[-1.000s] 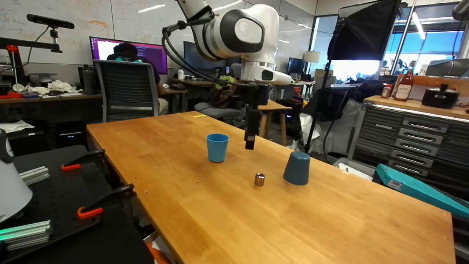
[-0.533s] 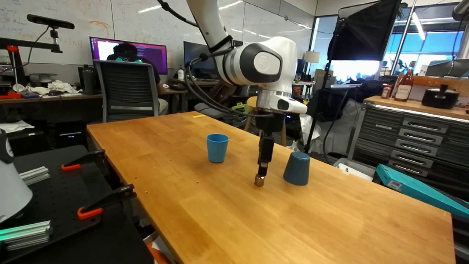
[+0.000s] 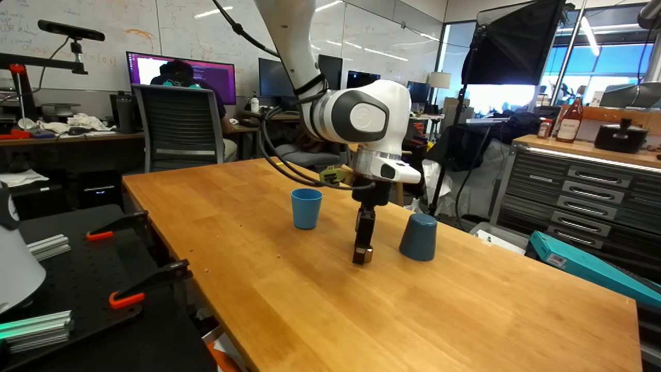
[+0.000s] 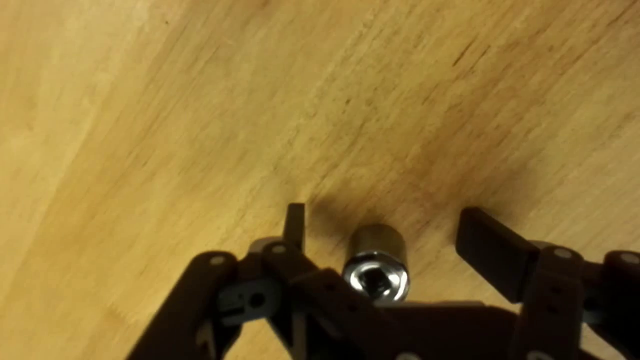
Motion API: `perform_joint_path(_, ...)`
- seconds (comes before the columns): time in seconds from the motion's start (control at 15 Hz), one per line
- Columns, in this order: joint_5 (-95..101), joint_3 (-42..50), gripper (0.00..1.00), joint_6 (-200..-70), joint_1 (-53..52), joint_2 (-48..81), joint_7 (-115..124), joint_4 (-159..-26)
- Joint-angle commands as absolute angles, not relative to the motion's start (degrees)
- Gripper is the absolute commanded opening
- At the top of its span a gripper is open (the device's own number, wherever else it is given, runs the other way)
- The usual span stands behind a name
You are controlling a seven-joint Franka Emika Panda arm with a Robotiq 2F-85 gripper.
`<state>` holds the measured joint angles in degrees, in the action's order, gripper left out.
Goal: Put the gold object in the blue cup
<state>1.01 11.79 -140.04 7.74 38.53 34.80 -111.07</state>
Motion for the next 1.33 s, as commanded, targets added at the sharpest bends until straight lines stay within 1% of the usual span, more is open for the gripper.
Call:
perform_joint_path(0.0,-0.8,13.6,0.49,-142.6,5.7,38.9,35.5,-110.8)
perform_joint_path(0.07,-0.4,14.0,0.42,-143.5,5.2,38.7,35.8,-111.2)
perform_joint_path(0.13,-0.2,14.2,0.43,-143.9,5.0,38.5,35.8,-111.3)
perform_joint_path(0.2,-0.2,14.3,0.31,-144.4,4.9,38.5,35.9,-111.3)
perform_joint_path(0.27,-0.1,14.6,0.70,-144.6,4.7,38.5,36.0,-111.3)
perform_joint_path(0.33,0.2,15.0,0.15,-144.6,4.4,38.9,36.2,-111.1)
perform_joint_path(0.4,0.1,15.1,0.14,-144.7,4.3,38.9,36.3,-111.1)
perform_joint_path(0.47,0.0,15.2,0.09,-144.5,4.4,38.8,36.1,-111.0)
perform_joint_path(0.53,0.1,15.3,0.12,-144.4,4.3,38.8,36.1,-111.0)
perform_joint_path(0.93,0.4,15.9,0.12,-143.4,4.2,37.8,35.6,-111.7)
perform_joint_path(1.27,0.0,14.2,0.12,-139.6,4.7,29.1,30.5,-115.4)
